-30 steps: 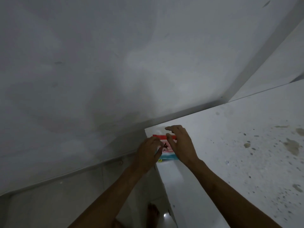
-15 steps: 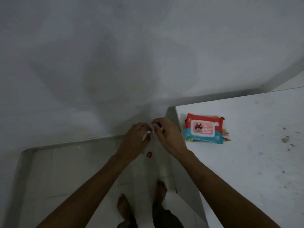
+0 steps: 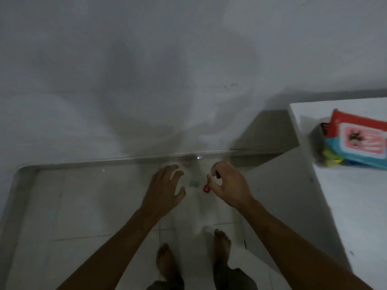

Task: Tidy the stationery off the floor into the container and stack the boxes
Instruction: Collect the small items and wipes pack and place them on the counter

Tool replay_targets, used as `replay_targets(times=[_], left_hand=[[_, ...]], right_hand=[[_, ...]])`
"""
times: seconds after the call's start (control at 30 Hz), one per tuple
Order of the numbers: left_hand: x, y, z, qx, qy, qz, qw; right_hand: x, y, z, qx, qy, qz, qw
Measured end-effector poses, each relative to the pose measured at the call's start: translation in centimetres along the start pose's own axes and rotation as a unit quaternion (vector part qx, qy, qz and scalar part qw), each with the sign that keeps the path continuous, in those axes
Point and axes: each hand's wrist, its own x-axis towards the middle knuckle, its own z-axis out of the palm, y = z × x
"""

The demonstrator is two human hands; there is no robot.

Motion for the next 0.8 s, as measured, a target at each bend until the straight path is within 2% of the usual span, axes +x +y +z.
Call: replay_targets(times=[0.2, 0.43, 0.53, 0.67, 0.8], left_hand=[[0.4, -5.1, 13.4, 0.027, -0.034, -0.024, 0.999], [4.4, -10.1, 30.0, 0.018, -0.042, -0.053, 0.998], [6.2, -12.2, 36.3, 0.037, -0.059, -0.057, 0.996], [8.6, -14.7, 44.5, 0.05, -0.084, -0.022, 0.995], [10.1, -16.0, 49.8, 0.043, -0.105, -0.009, 0.994]], right_hand=[[-0.2, 9.8, 10.6, -0.082, -0.067, -0.033, 0.994], [1.4, 22.8, 22.2, -0.181, -0.149, -0.096, 0.967], [2.7, 28.0, 26.3, -0.225, -0.198, -0.141, 0.944], [4.0, 34.4, 31.9, -0.256, -0.263, -0.165, 0.915], [5.1, 38.8, 35.2, -0.285, -0.32, -0.188, 0.884]])
